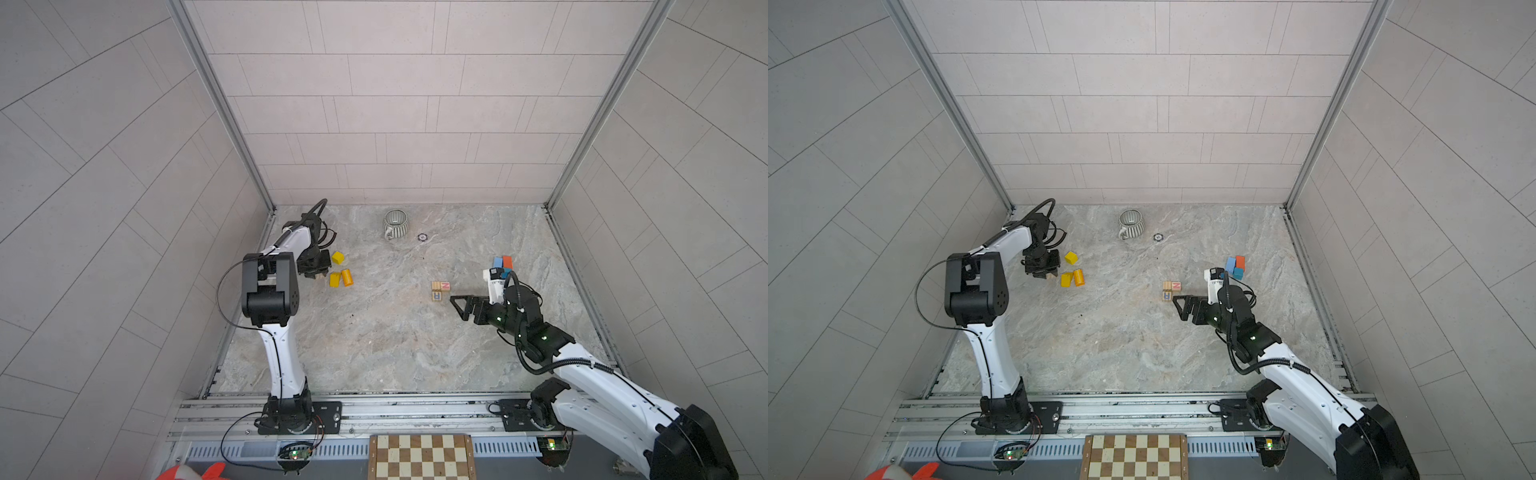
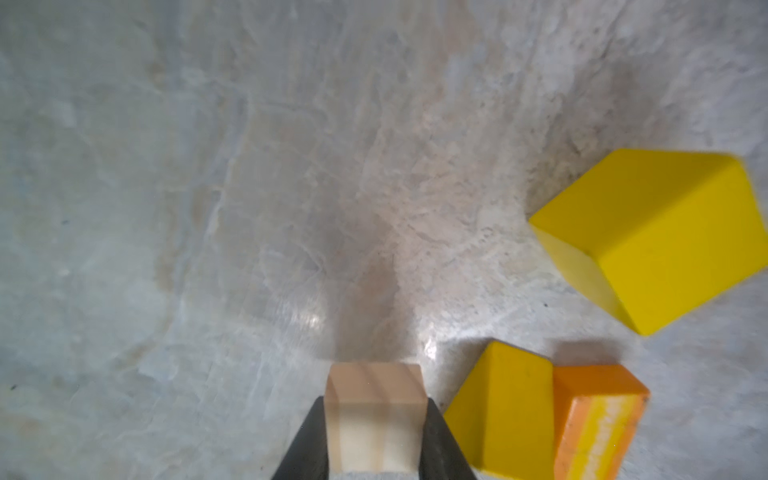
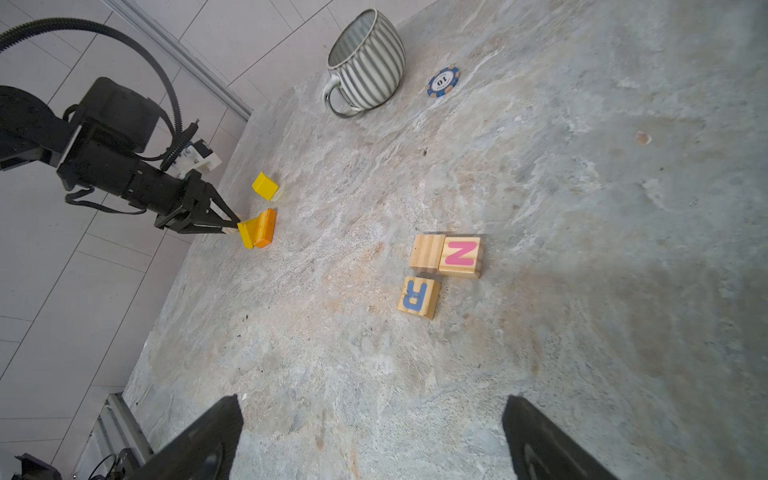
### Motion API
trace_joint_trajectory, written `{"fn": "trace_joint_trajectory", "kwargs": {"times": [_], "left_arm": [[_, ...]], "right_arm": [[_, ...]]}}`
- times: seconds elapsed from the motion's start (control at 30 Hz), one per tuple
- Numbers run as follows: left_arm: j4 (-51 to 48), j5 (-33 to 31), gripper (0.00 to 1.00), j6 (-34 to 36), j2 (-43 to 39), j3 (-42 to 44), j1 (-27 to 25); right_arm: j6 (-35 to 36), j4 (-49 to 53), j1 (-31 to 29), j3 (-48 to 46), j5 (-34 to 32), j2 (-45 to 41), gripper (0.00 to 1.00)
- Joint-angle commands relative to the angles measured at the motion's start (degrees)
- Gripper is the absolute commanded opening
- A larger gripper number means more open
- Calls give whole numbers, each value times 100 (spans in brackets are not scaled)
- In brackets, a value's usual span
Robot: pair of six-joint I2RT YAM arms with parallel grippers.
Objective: Build the wood block tower
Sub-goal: 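Carry the pine cube with the left gripper toward the N and R cubes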
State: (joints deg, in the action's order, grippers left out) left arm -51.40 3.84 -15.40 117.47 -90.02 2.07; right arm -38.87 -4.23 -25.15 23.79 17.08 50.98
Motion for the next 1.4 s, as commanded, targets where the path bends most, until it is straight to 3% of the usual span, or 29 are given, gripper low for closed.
{"fn": "trace_joint_trajectory", "kwargs": {"times": [0.0, 0.23, 0.5, 0.7, 1.07, 1.37], "left_arm": [[-504, -196, 23, -393, -606, -190, -264], [-974, -655, 23, -769, -1200, -138, -1508], [-671, -600, 23, -1977, -1444, -124, -3112], [-538, -770, 23, -2958, -1131, -514, -4087], [-439, -866, 21, -3899, 12, -1753, -5478], [-198, -736, 18, -4287, 963, -2290, -5889]], "right_arm": [[-149, 412, 34, 251, -365, 92, 100], [-278, 1109, 430, 575, -532, 415, 100], [-421, 1476, 2003, 671, 436, 412, 99], [-367, 1653, 2603, 671, 798, 372, 99], [-219, 1804, 3183, 556, 1063, 401, 100], [-149, 1798, 3596, 360, 1115, 282, 99]]}}
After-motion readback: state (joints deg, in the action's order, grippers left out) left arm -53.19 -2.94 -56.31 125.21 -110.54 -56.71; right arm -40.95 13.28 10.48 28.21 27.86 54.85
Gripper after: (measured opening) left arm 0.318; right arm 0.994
